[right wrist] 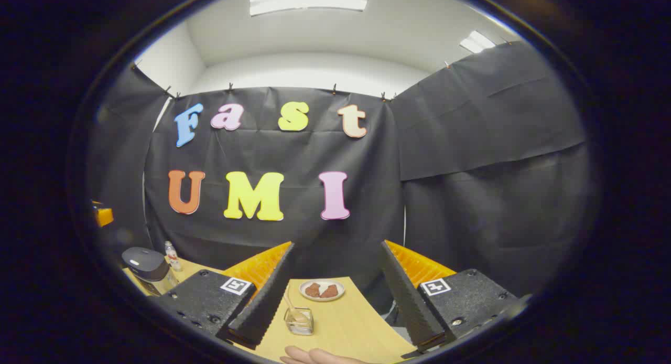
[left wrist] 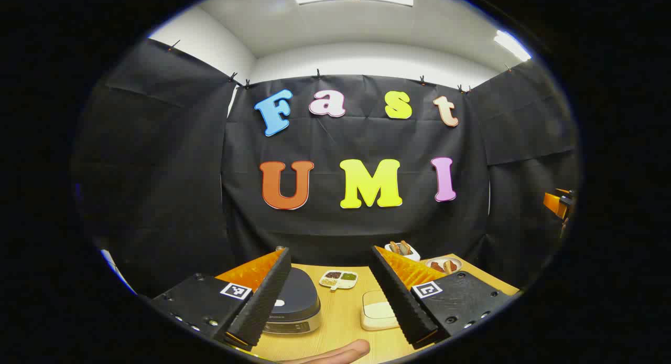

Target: Close the left gripper, press the button to open the rice cooker; take a wooden spoon from the chopstick holder with the right hand, scoop a spoonful of rice and pour it into the rice cooker, then put the wooden spoon back into the chopstick holder.

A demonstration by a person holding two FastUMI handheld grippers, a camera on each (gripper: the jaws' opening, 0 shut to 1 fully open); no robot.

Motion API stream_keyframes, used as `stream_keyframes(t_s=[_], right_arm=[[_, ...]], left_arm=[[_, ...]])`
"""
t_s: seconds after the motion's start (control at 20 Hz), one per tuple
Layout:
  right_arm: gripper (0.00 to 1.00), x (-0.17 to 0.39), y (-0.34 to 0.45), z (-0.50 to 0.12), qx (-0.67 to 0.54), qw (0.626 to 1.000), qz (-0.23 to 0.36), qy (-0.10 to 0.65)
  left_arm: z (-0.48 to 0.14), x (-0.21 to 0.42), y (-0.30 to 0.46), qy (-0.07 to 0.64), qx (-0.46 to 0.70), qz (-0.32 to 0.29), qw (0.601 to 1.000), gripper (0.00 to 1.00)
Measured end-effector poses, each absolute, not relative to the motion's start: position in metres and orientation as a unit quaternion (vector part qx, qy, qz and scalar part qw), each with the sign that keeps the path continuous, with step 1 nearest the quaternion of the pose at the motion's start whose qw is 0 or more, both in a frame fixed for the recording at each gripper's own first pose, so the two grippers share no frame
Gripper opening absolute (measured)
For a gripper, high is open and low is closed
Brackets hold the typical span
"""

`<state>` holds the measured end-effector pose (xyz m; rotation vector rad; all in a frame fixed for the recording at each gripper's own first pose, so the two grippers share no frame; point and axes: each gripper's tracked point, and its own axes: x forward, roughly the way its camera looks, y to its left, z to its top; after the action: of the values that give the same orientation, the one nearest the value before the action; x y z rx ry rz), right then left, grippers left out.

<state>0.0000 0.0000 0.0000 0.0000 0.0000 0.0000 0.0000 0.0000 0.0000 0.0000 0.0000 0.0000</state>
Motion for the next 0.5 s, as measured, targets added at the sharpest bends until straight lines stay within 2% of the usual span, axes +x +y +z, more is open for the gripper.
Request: stream_keyframes(t_s=[0.15, 0.5], right_arm=[[1.00, -0.008, 0.004, -0.001, 0.002, 1.000, 0.014, 0.001], [1.00, -0.027, 0.004, -0.002, 0.001, 1.000, 0.018, -0.007]], left_arm=[[-0.004, -0.002, 0.000, 0.009, -0.013, -0.014, 1.000, 0.96], [-0.011, 0.005, 0.015, 0.008, -0.004, 0.001, 1.000, 0.96]])
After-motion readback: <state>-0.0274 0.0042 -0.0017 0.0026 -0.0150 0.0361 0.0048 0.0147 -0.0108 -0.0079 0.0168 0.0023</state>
